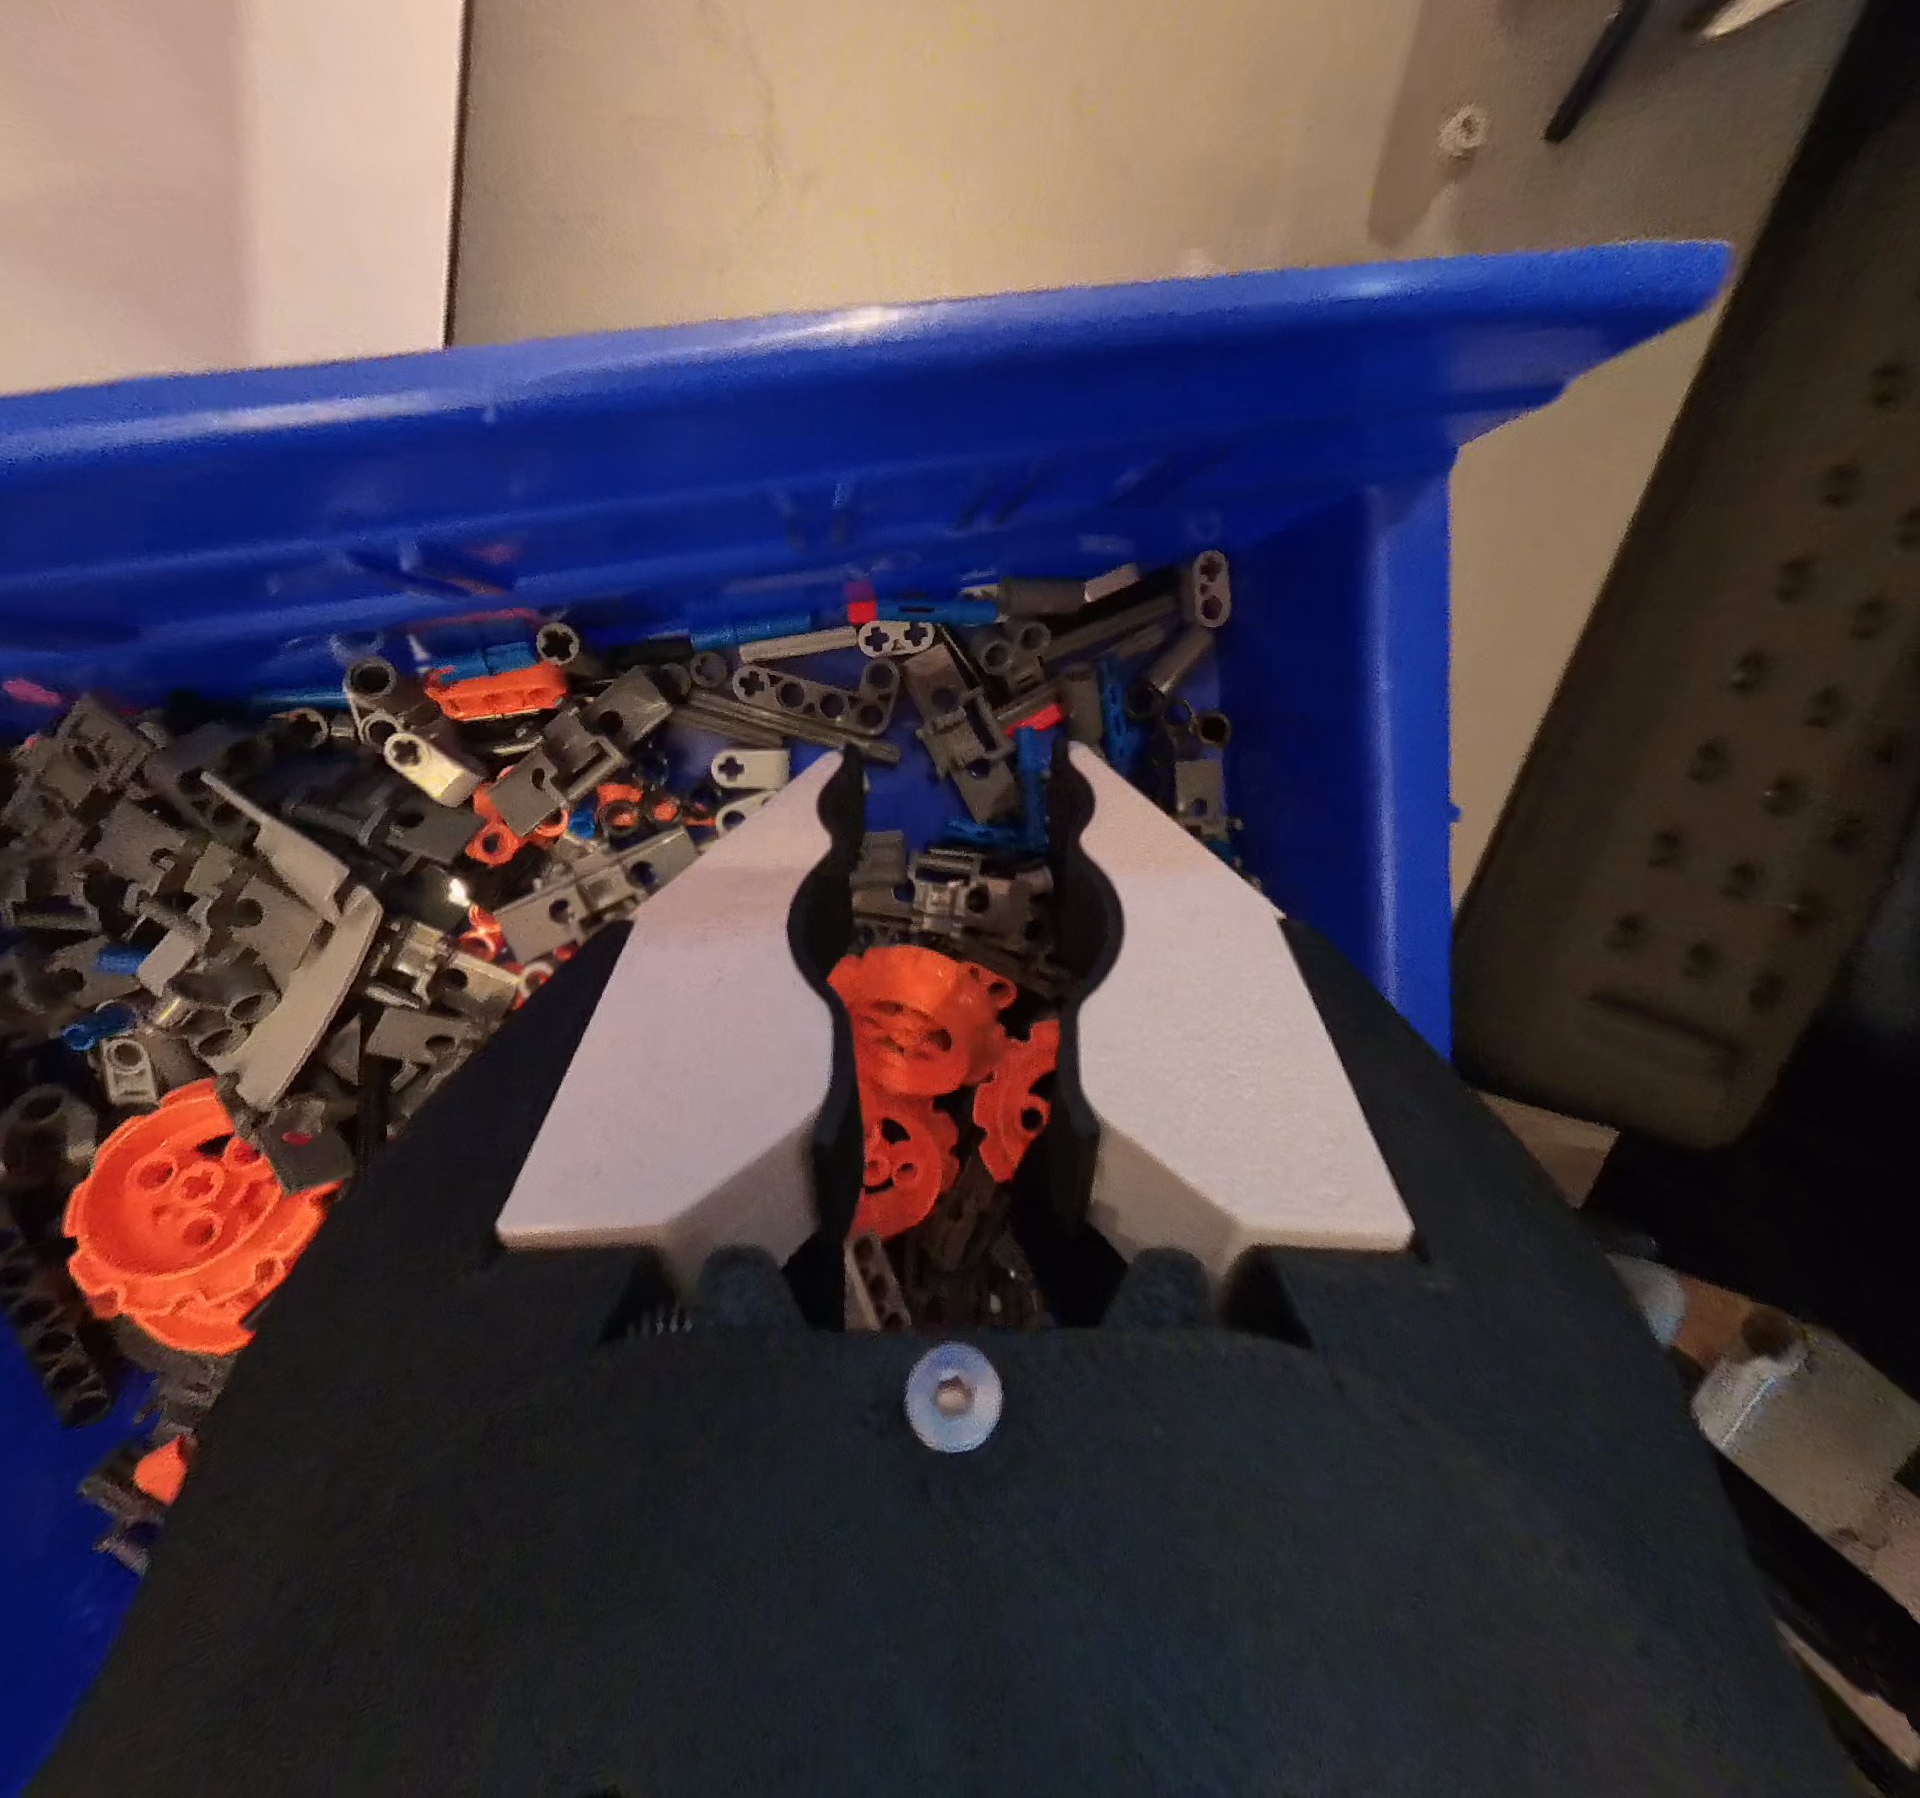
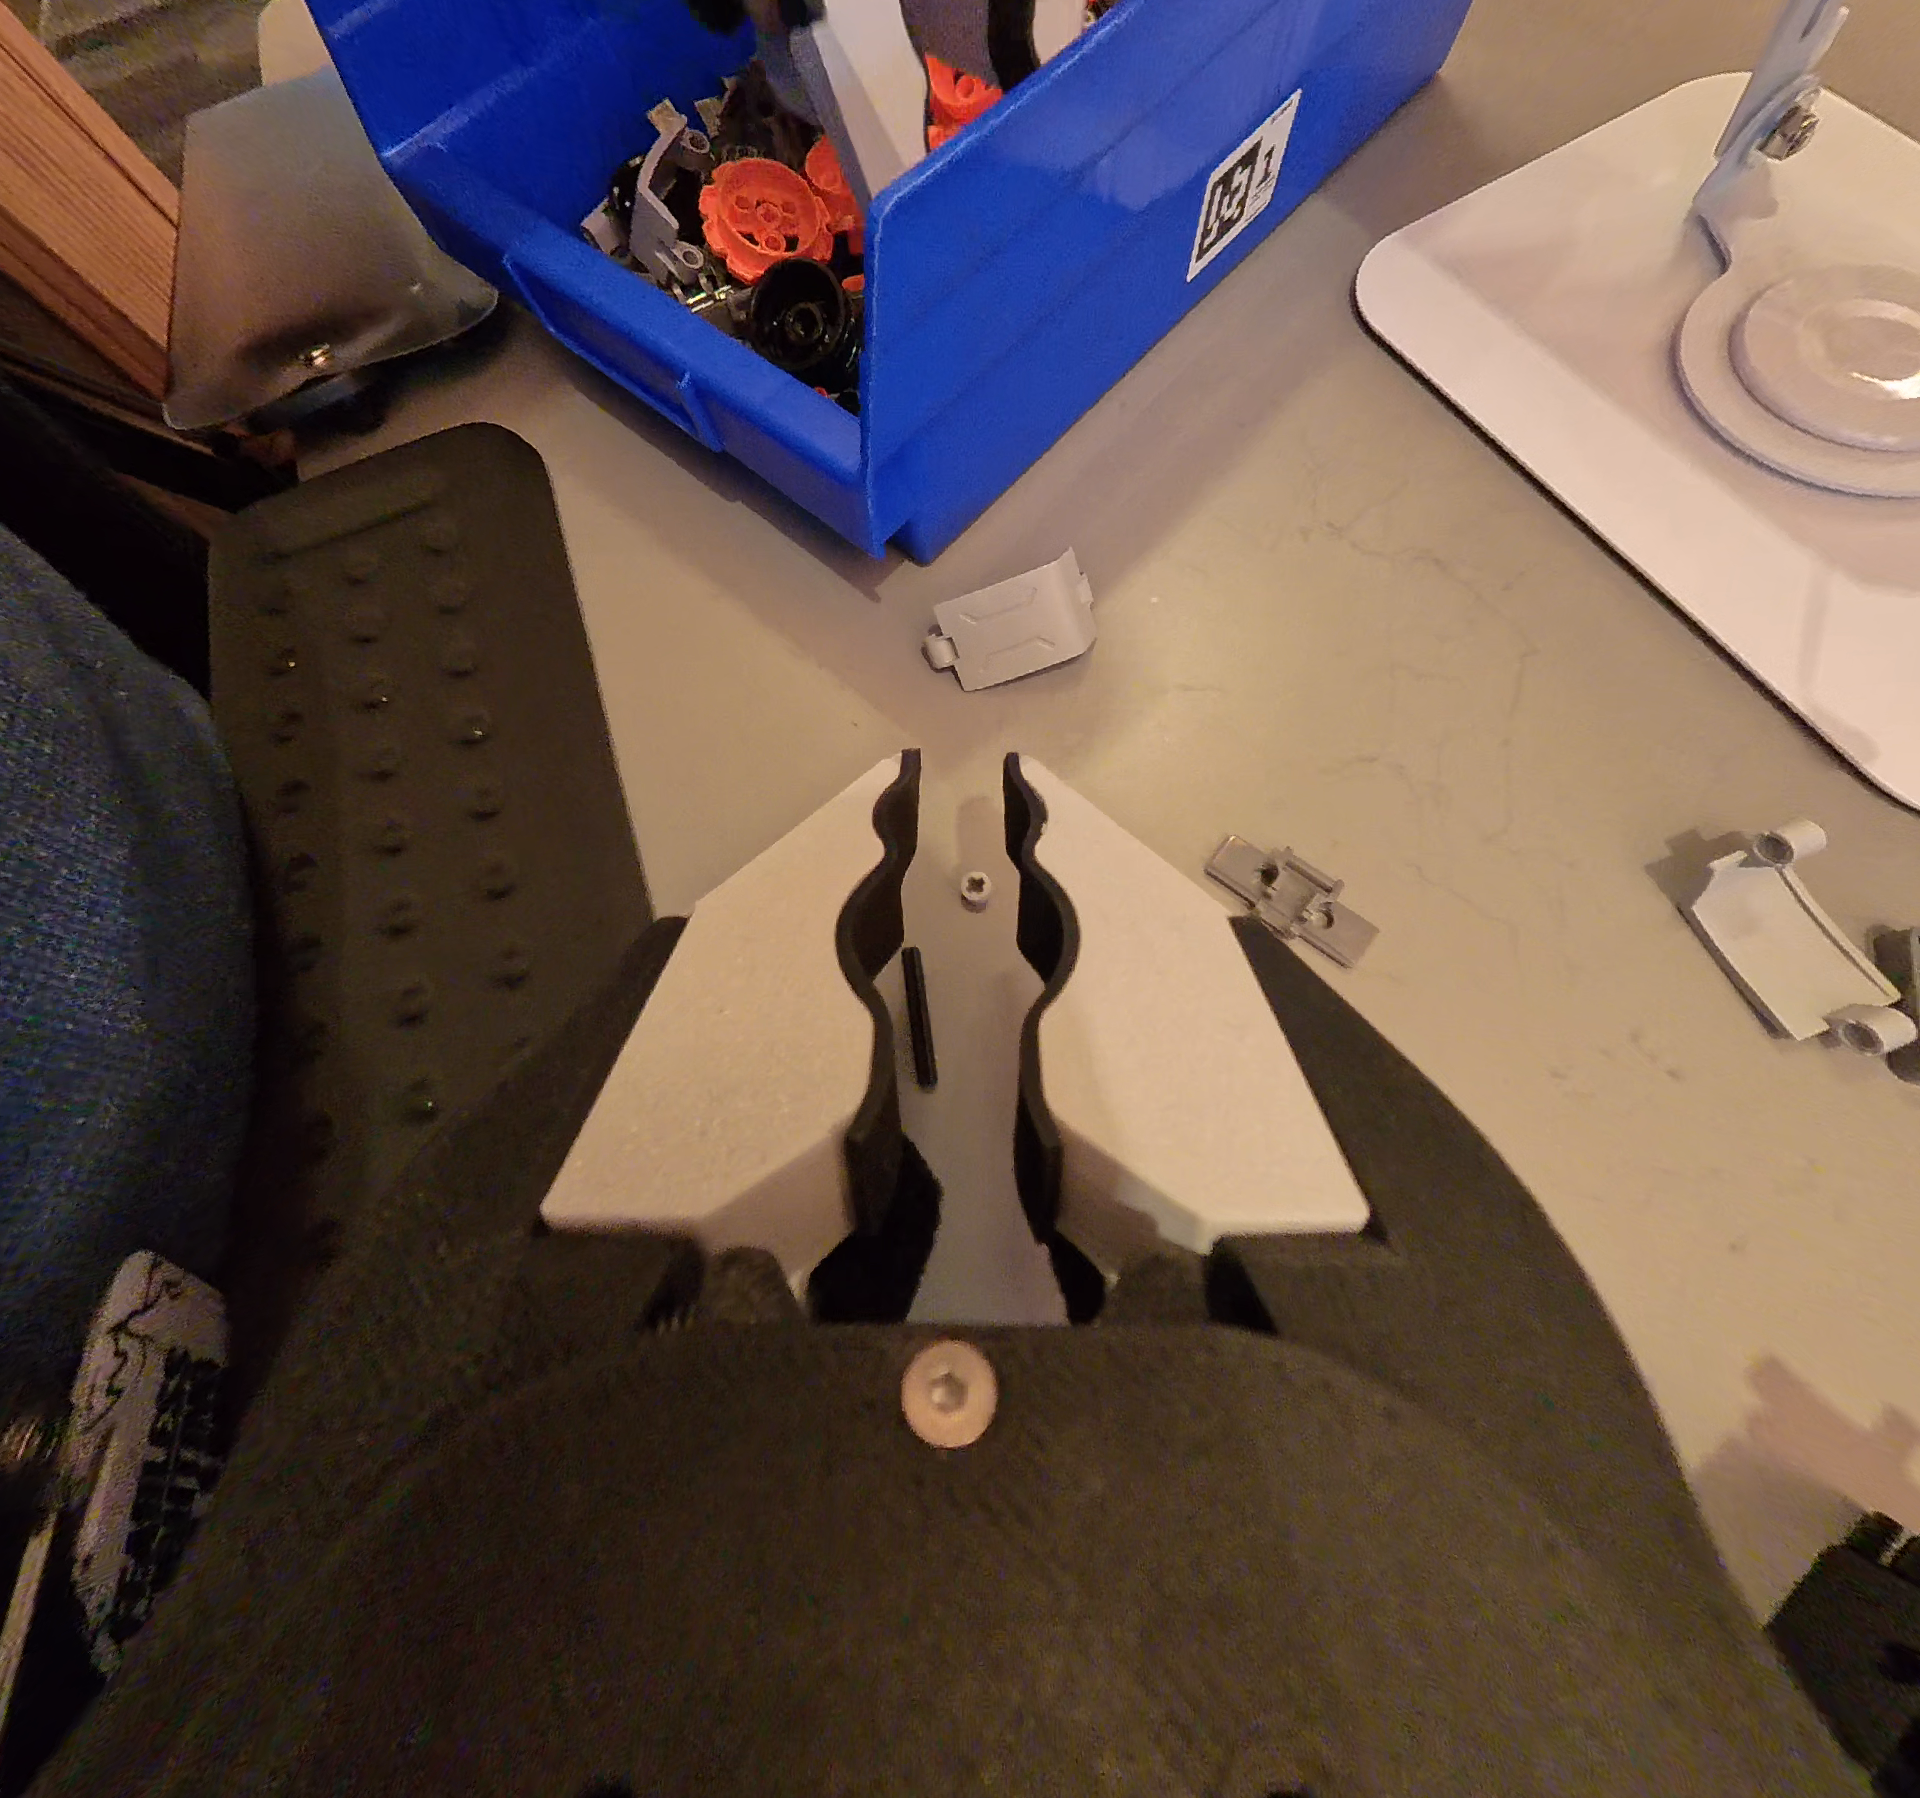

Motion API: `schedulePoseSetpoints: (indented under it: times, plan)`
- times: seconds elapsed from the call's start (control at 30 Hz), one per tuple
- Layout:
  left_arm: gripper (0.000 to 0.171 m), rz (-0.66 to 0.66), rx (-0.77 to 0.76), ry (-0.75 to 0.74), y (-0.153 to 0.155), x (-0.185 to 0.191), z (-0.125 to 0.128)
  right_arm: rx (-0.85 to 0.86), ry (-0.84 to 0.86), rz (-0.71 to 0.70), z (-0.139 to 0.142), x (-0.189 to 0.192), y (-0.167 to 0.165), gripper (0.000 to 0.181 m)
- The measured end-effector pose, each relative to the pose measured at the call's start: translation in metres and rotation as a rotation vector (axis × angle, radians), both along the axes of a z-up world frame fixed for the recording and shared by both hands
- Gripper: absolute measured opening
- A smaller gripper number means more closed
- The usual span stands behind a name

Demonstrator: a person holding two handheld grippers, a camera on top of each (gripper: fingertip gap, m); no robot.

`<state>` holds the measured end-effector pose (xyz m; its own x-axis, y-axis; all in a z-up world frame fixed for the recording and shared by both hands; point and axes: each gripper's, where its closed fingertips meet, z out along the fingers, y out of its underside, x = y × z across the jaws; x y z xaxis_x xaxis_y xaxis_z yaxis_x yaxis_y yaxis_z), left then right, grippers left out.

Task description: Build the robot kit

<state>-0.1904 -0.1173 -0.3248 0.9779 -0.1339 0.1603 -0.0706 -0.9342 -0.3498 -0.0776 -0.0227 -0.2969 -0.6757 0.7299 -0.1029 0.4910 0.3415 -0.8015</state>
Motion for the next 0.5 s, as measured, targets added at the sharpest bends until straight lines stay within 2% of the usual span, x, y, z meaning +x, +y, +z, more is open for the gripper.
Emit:
schedulePoseSetpoints:
  times: [0.27,0.4,0.5]
  plan:
    - [0.018,0.031,-0.056,0.029,-0.001,-0.006,-0.017,-0.010,0.006,-0.018,0.000,0.002,-0.001,0.013]
    - [0.009,0.037,-0.093,0.133,-0.010,-0.026,-0.015,-0.013,0.004,-0.020,-0.002,0.001,0.000,0.013]
    - [0.015,0.062,-0.111,0.155,-0.021,-0.041,-0.010,-0.014,0.006,-0.018,-0.001,0.001,0.000,0.013]
